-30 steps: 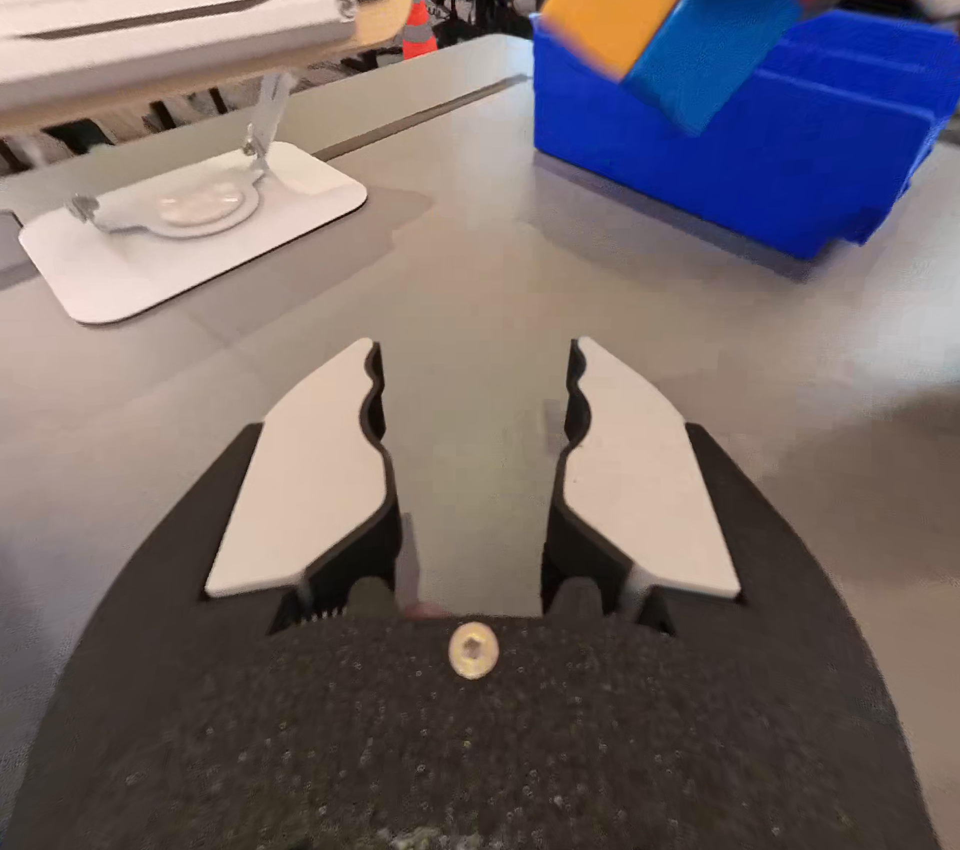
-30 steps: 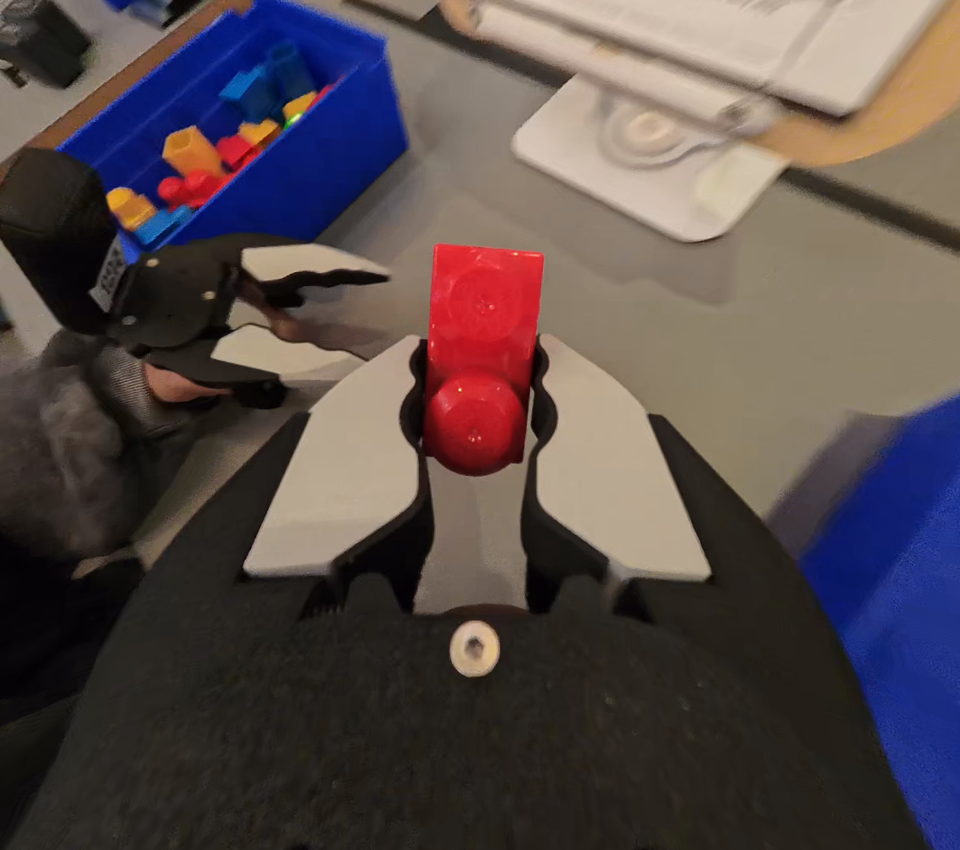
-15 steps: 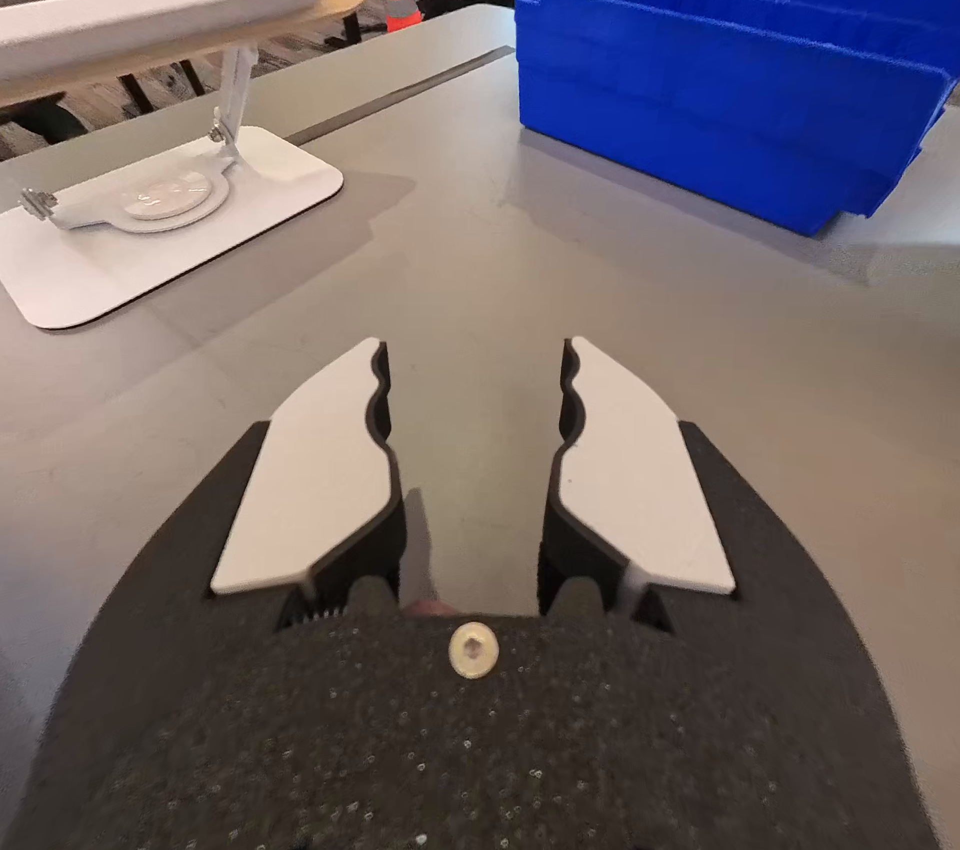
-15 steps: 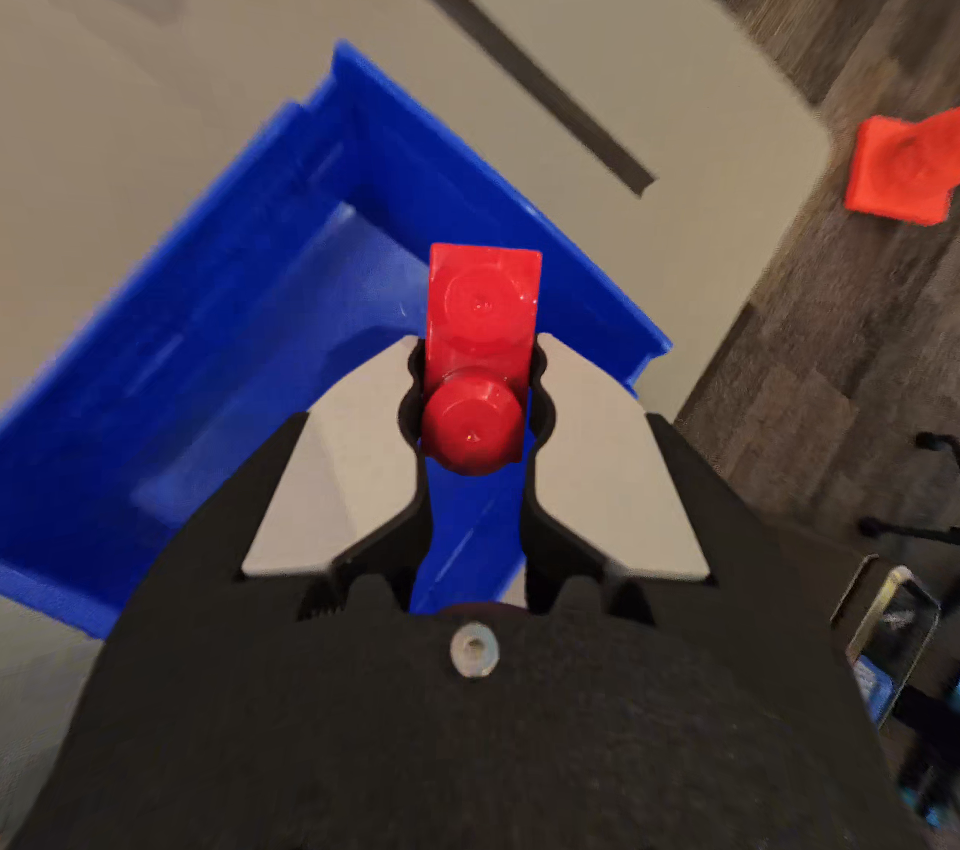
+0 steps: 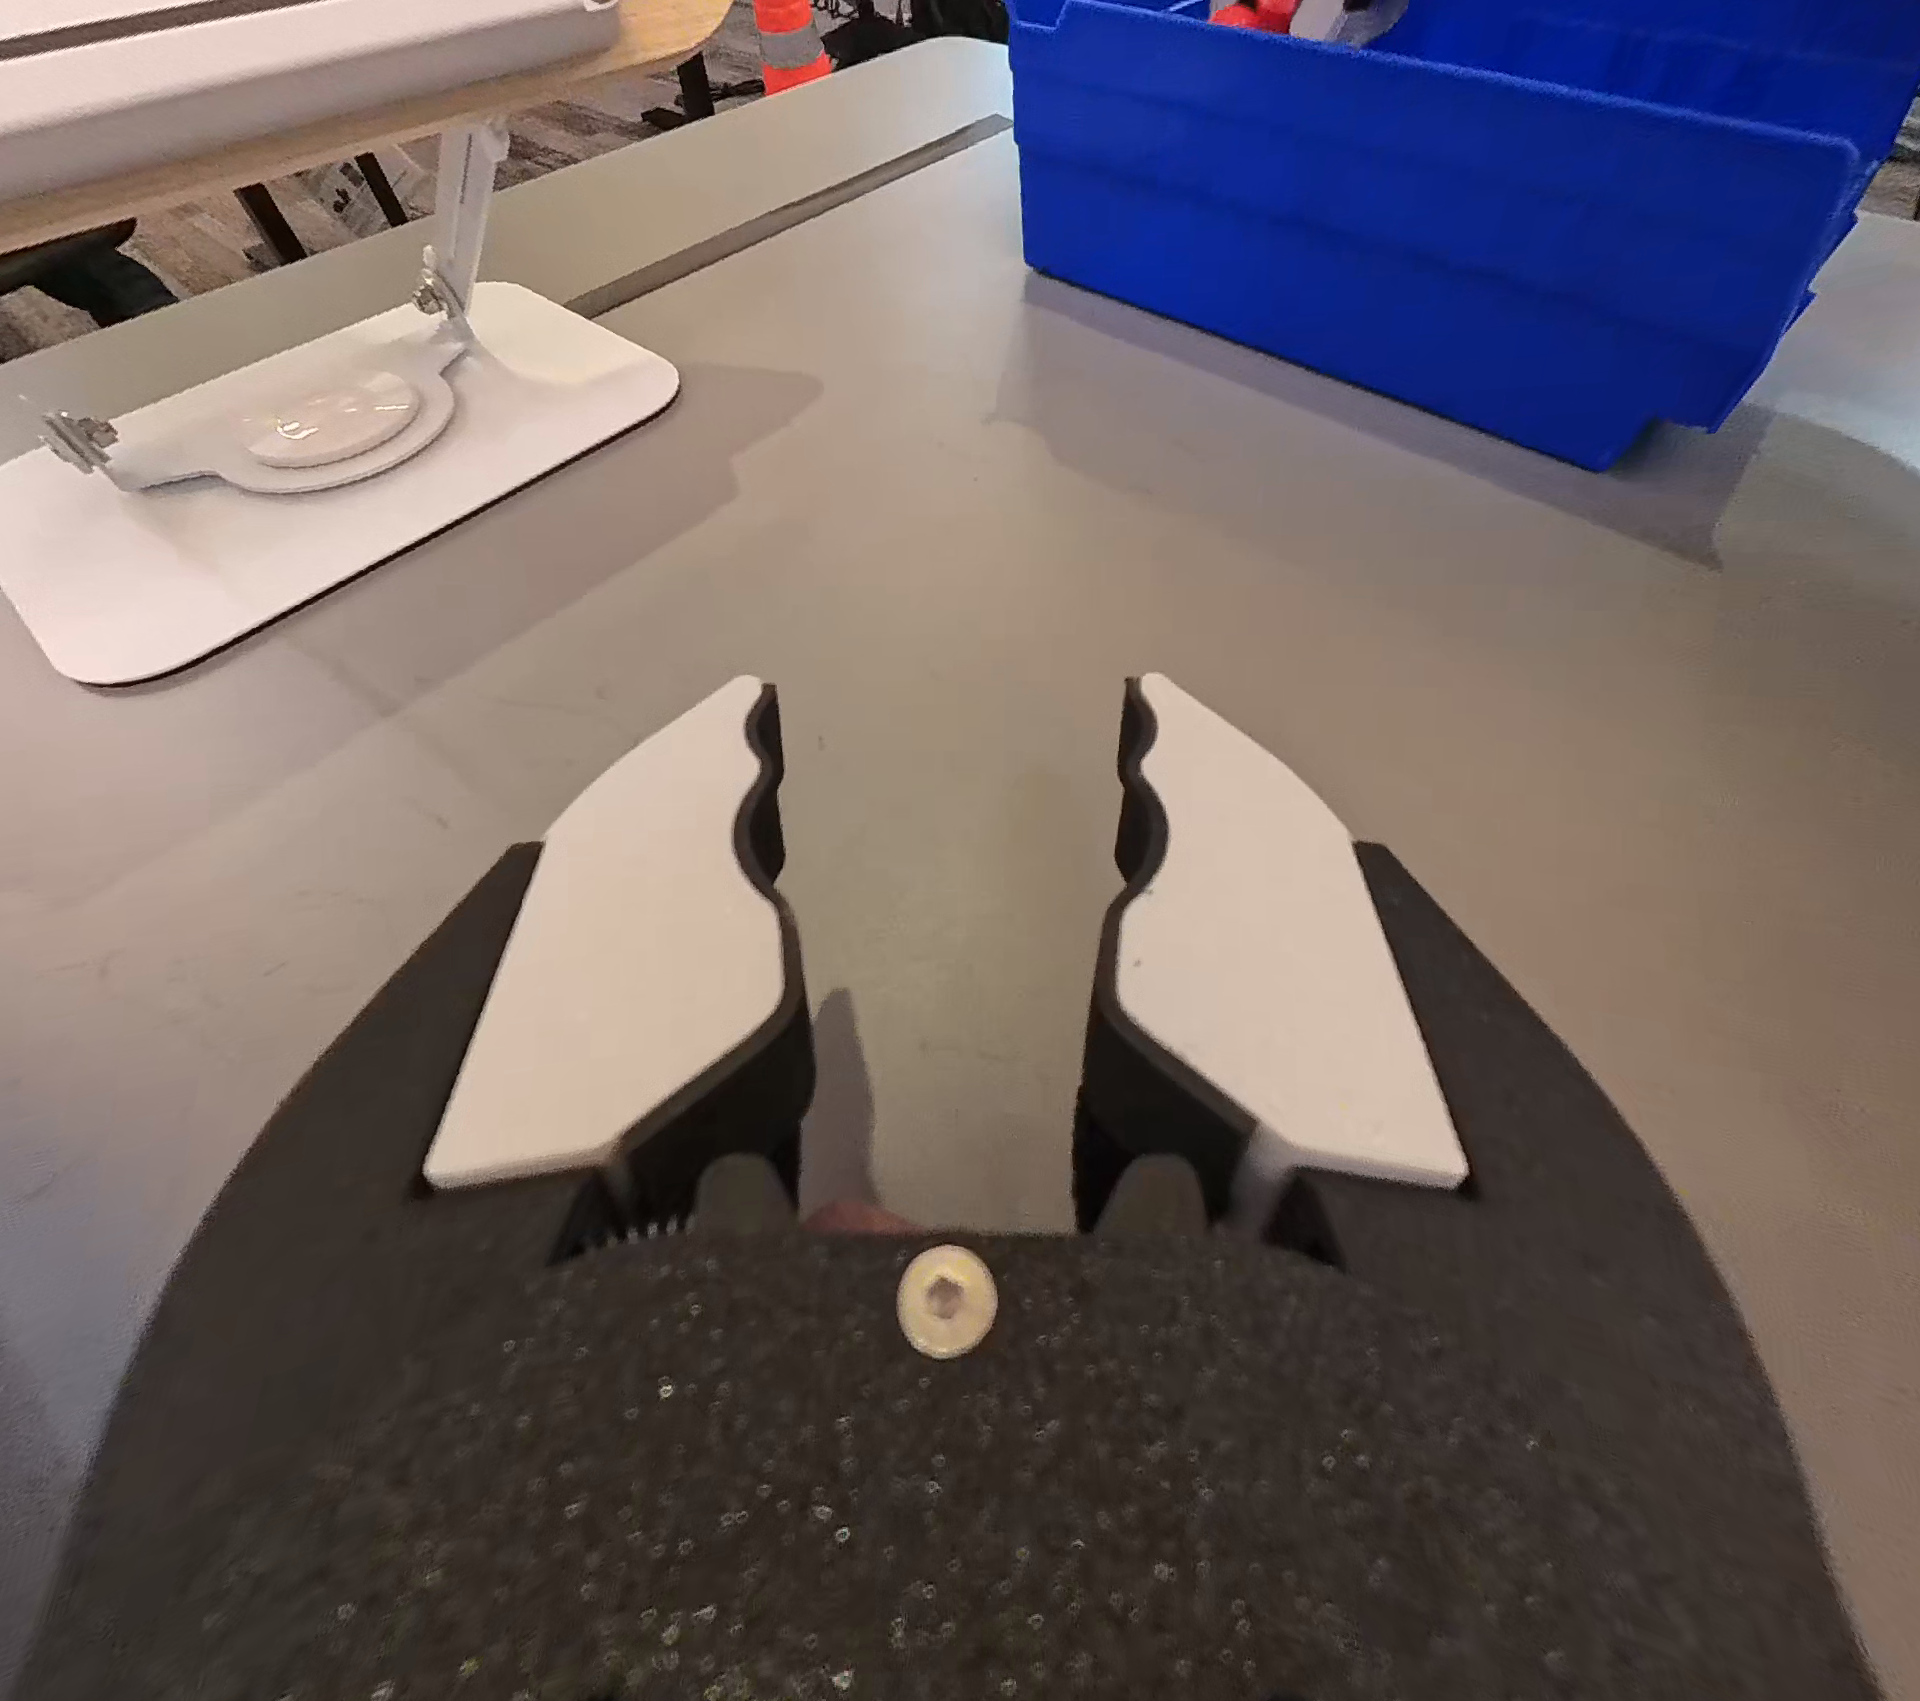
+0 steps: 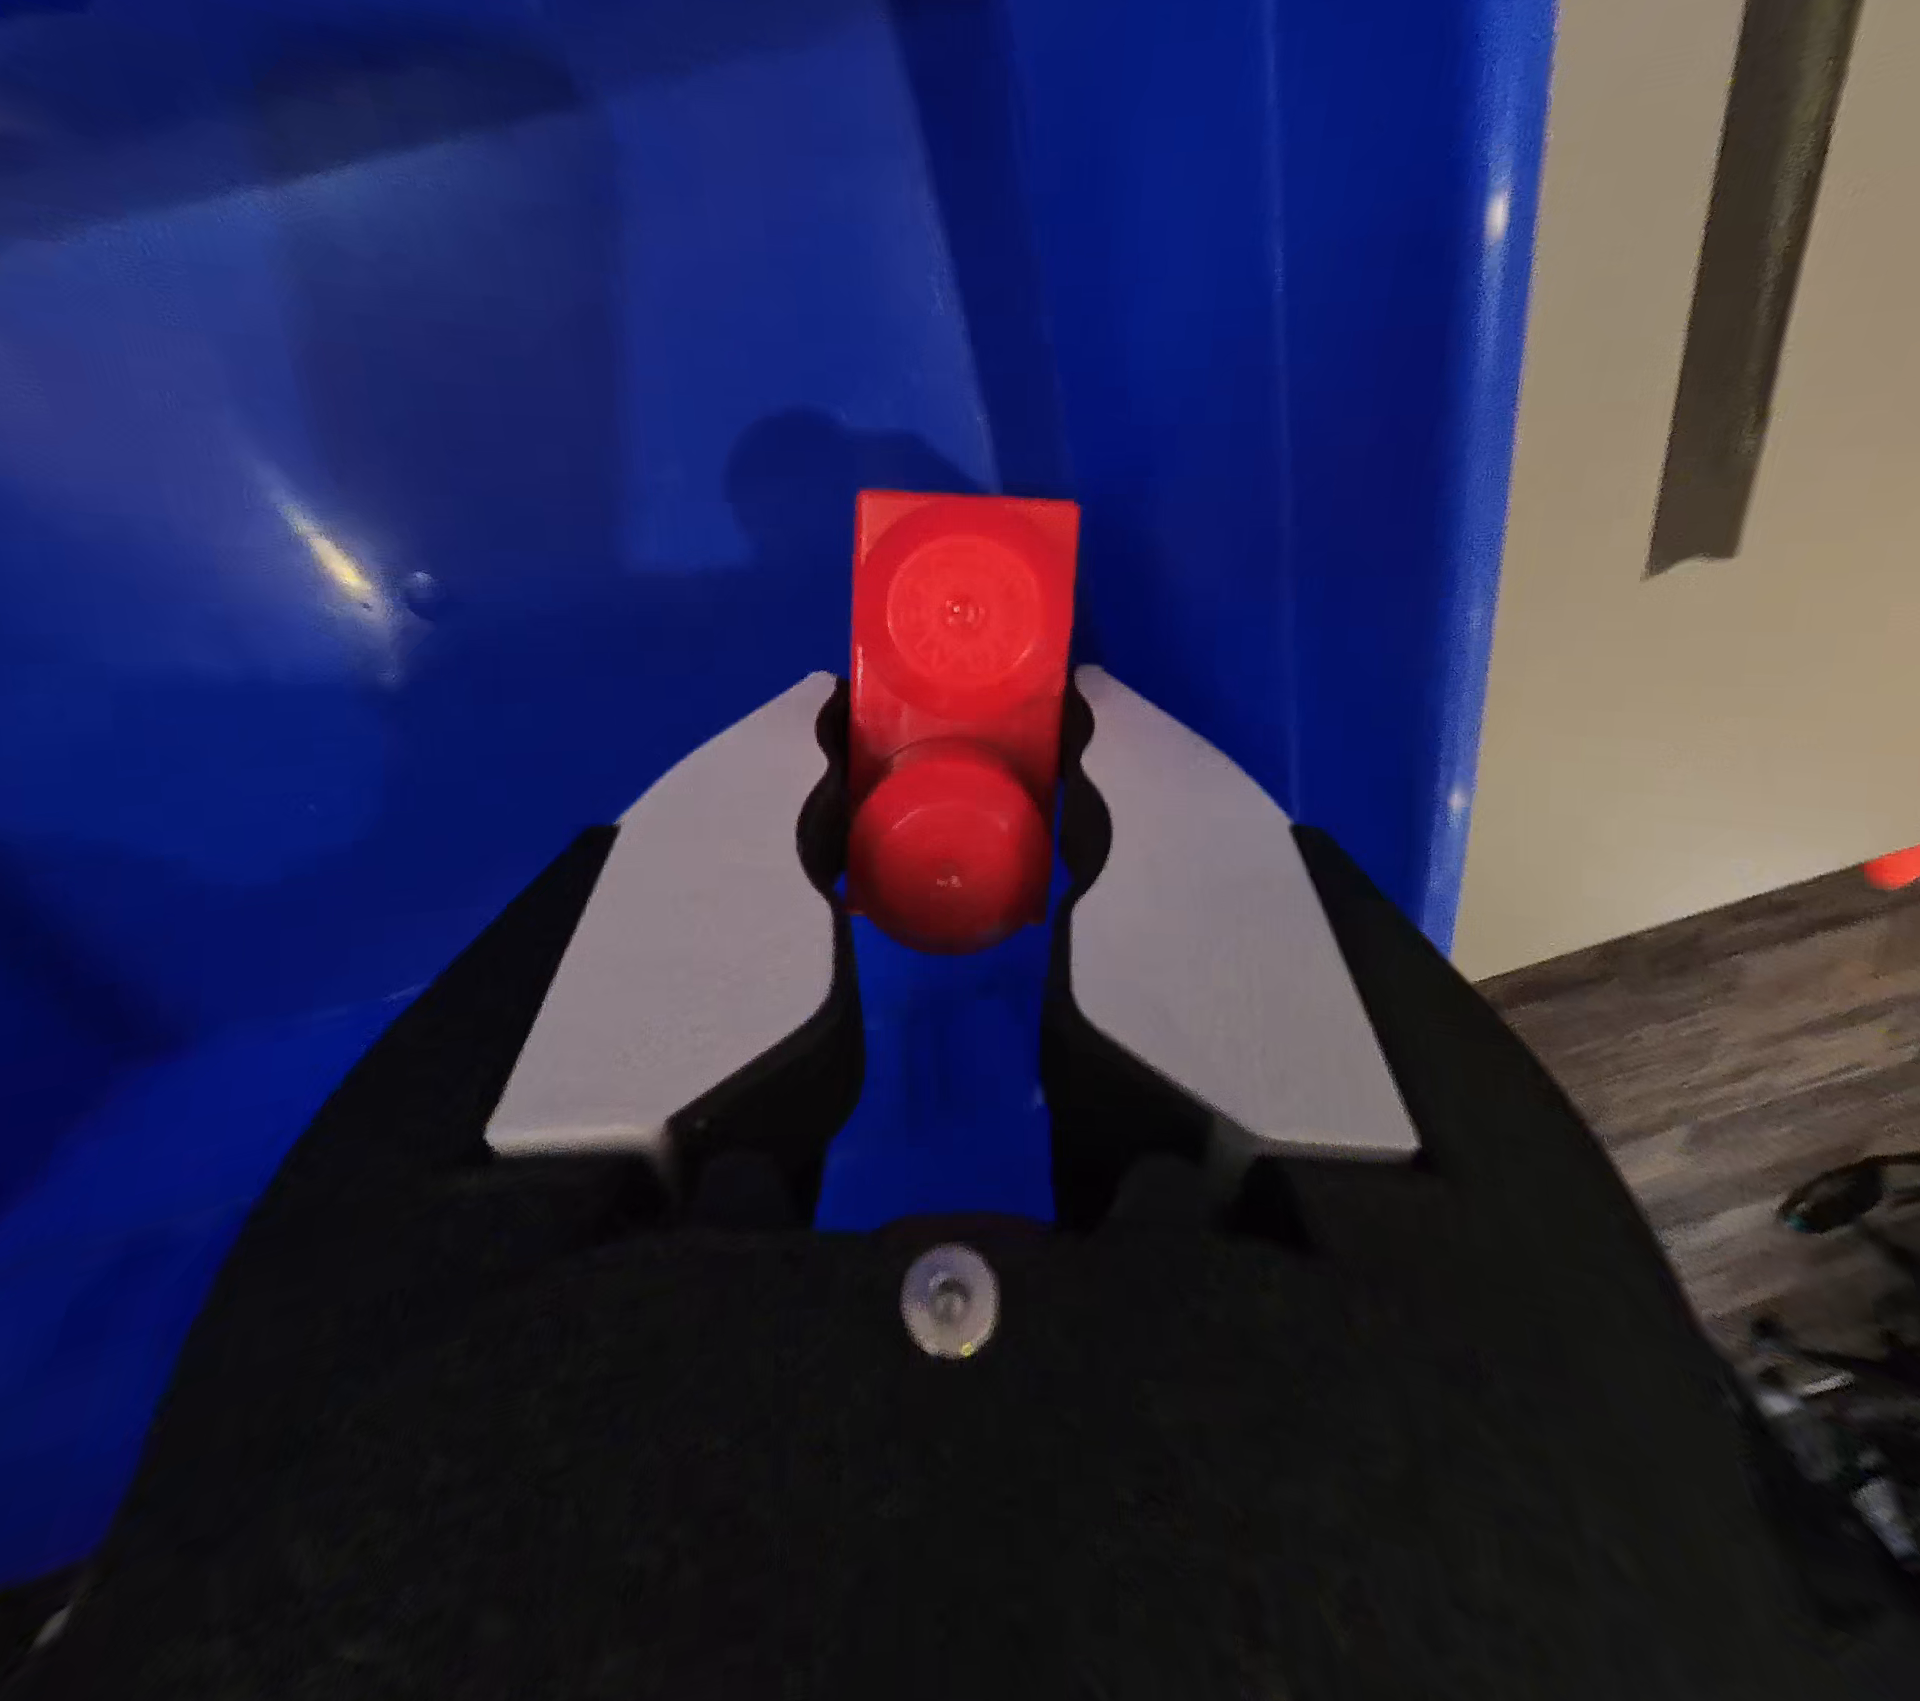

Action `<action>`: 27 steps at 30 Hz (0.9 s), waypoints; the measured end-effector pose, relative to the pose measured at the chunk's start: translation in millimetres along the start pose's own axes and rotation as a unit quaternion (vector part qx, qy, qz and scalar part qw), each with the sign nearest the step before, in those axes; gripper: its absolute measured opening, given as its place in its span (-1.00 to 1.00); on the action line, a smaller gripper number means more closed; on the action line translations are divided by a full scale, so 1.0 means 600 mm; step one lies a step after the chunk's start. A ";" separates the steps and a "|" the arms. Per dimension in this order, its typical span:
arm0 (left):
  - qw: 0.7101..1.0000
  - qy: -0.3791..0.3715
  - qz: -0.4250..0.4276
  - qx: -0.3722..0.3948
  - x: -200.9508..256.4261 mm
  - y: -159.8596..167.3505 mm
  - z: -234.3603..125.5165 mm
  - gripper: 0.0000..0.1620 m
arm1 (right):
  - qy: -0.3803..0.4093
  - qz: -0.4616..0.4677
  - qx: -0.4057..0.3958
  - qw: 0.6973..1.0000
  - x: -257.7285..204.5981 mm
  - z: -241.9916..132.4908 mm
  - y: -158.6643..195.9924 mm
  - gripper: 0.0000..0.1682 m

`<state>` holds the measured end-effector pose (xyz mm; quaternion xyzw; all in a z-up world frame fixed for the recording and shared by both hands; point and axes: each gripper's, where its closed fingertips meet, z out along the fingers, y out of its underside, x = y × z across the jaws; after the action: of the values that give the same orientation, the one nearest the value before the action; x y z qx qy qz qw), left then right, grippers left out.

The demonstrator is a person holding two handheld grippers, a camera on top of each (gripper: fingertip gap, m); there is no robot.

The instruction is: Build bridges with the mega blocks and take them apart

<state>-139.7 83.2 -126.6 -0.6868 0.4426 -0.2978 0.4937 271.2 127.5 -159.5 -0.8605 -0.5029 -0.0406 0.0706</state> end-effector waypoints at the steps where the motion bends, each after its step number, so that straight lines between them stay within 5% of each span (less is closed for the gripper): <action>1: 1.000 0.001 0.003 0.001 0.001 0.000 -0.001 -0.24 | 0.002 -0.016 0.005 1.000 0.002 0.000 -0.002 -0.55; 10: 1.000 0.003 0.020 -0.009 0.009 0.004 0.003 -0.24 | 0.012 -0.077 -0.040 0.996 0.007 0.012 0.033 -0.50; 15: 1.000 0.002 0.012 -0.004 0.005 0.002 0.002 -0.24 | 0.082 -0.087 -0.035 0.992 0.022 -0.064 0.027 -0.36; 21: 1.000 -0.012 -0.015 -0.009 -0.008 0.004 0.003 -0.22 | 0.229 0.084 0.199 0.949 -0.004 -0.288 -0.074 -0.23; 27: 0.999 -0.033 -0.033 -0.028 -0.018 0.012 0.006 -0.21 | 0.150 0.243 0.467 0.837 -0.214 -0.316 -0.214 -0.25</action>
<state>-143.6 93.5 -134.3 -0.7241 0.4114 -0.2782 0.4786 96.5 48.5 19.8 -0.8033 -0.2202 0.0885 0.5463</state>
